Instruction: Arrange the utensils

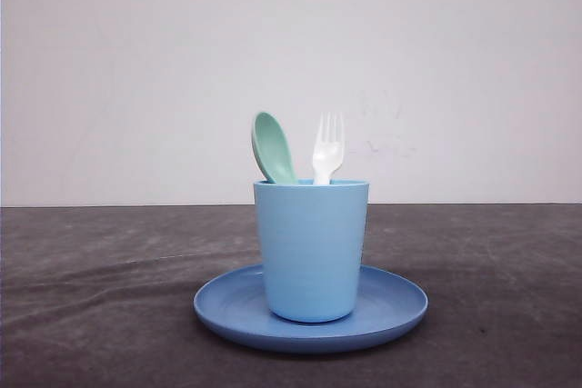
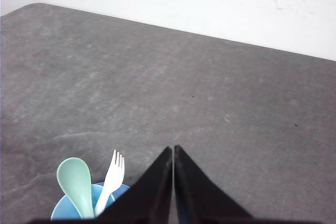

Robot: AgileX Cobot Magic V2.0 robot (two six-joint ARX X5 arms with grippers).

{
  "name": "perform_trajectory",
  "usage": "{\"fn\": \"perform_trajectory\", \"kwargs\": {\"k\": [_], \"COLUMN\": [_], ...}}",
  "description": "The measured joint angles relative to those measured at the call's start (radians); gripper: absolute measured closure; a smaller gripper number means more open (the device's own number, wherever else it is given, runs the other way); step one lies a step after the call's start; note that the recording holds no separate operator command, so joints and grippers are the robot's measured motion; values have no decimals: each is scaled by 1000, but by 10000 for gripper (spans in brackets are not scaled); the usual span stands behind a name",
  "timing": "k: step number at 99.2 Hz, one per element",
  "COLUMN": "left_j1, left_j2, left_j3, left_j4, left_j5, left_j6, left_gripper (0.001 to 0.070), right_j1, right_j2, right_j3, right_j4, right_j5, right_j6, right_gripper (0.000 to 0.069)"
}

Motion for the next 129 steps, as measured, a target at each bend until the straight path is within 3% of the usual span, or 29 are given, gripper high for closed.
{"fn": "perform_trajectory", "kwargs": {"k": [22, 50, 81, 129], "left_j1": [107, 165, 174, 174], "left_j2": [-191, -374, -459, -459], "left_j3": [-223, -426, -488, -488], "left_j4": [60, 90, 126, 126], "left_j5": [6, 43, 77, 80], "left_j6": [14, 15, 18, 18], "left_gripper": [684, 684, 684, 684], "right_j1": [0, 0, 0, 0], "right_j2": [0, 0, 0, 0], "right_j3": [0, 0, 0, 0], "right_j4": [0, 0, 0, 0], "right_j5": [0, 0, 0, 0], "right_j6": [0, 0, 0, 0], "right_gripper": [687, 687, 687, 687]}}
